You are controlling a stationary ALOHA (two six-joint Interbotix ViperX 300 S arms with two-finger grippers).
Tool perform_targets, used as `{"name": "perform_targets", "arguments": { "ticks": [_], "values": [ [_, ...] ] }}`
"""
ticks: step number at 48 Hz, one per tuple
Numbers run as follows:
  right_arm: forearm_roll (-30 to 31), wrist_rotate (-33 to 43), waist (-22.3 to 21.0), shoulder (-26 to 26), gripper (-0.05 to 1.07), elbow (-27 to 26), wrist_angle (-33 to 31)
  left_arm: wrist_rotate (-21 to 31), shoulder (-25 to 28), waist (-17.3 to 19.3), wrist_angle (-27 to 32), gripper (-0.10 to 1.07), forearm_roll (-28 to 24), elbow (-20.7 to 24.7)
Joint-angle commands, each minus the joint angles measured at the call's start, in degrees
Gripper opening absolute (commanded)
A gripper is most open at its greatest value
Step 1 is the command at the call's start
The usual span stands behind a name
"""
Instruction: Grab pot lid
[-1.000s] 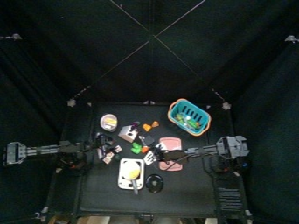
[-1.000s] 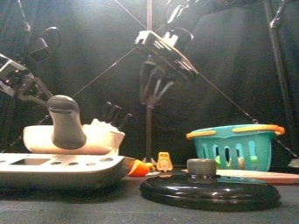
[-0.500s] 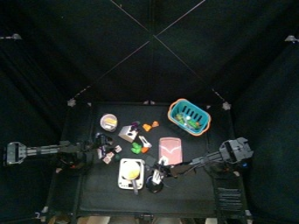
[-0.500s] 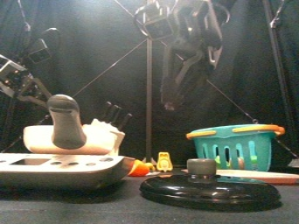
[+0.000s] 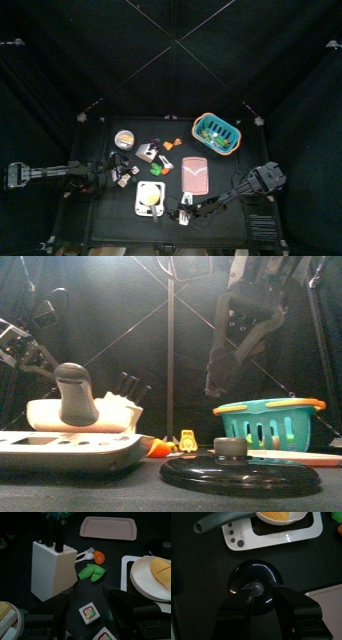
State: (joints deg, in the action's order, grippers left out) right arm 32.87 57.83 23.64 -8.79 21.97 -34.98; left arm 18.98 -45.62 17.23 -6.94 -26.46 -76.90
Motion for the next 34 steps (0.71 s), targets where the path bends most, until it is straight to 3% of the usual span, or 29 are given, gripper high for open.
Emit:
{"name": "perform_targets", "arguments": {
  "ticks": [1, 19, 34],
  "values": [
    [-0.79, -0.09, -0.18, 0.88, 0.71, -1.23, 0.35, 0.09, 0.18, 0.18, -0.18, 0.87, 0.09, 0.79],
    [-4.13, -0.44, -0.18, -0.53, 0.80, -0.53, 3.34, 0.09, 0.18, 0.18, -0.18, 0.87, 0.35, 0.70],
    [-2.64, -0.53, -0.35, -2.37, 0.83, 0.00, 2.90, 0.09, 0.18, 0.18, -0.26, 0.87, 0.44, 0.70]
  ]
}}
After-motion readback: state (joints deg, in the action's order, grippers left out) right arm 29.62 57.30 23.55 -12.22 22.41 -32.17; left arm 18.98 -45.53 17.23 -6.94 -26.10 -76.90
